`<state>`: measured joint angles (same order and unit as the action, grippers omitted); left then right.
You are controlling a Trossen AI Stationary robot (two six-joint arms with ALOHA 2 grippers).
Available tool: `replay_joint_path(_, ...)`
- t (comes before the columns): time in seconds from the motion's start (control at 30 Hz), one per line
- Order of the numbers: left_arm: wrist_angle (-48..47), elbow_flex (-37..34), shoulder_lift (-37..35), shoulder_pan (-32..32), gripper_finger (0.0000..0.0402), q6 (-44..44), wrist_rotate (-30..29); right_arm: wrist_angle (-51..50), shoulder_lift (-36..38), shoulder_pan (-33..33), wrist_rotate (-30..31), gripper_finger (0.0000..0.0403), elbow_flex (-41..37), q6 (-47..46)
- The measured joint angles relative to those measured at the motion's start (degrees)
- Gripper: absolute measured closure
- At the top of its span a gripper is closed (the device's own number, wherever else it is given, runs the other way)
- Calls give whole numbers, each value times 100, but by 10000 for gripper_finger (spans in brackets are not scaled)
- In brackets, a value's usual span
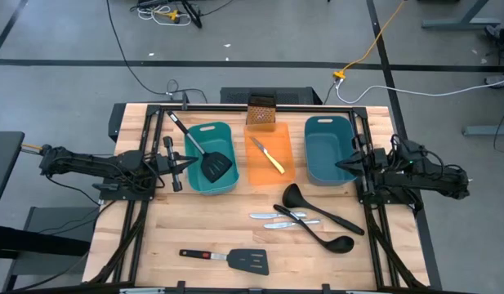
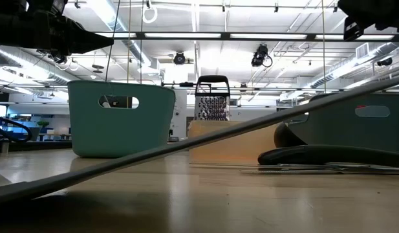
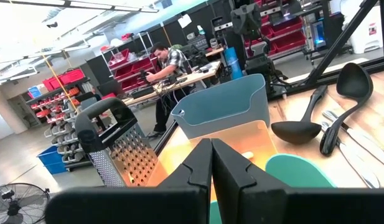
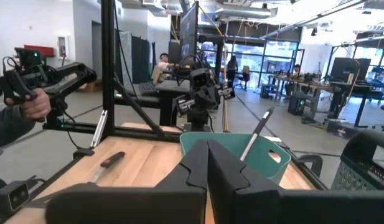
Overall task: Pick & Place Kitchen Items
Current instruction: Put the black serving spoon into the blue bin
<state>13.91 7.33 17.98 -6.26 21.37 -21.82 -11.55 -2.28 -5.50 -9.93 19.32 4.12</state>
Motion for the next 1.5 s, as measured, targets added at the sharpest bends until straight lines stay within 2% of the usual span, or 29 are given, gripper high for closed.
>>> replay_joint_path(0.23,-1,0,0,-1,386,-9,0,56,0,0,21,397,-112,-93)
replay_joint_path(0.37,-11,0,0,0,386,-90,2,107,-2,-2,234,399,-112,-208)
replay_joint_path(0.97,7,0,0,-1,386,-137,5,138,-2,-2,213,397,-112,-345)
replay_joint_path(1.17,103,43,41,-2,386,-396,233,19,-2,0,278,396,-112,-369)
replay_joint_path(1.3,543,374,625,-5,386,-688,550,-38,-2,0,293,396,-112,-369)
replay_joint_path(1.5,753,1055,2056,-28,386,-642,681,-55,-2,0,304,396,-112,-369)
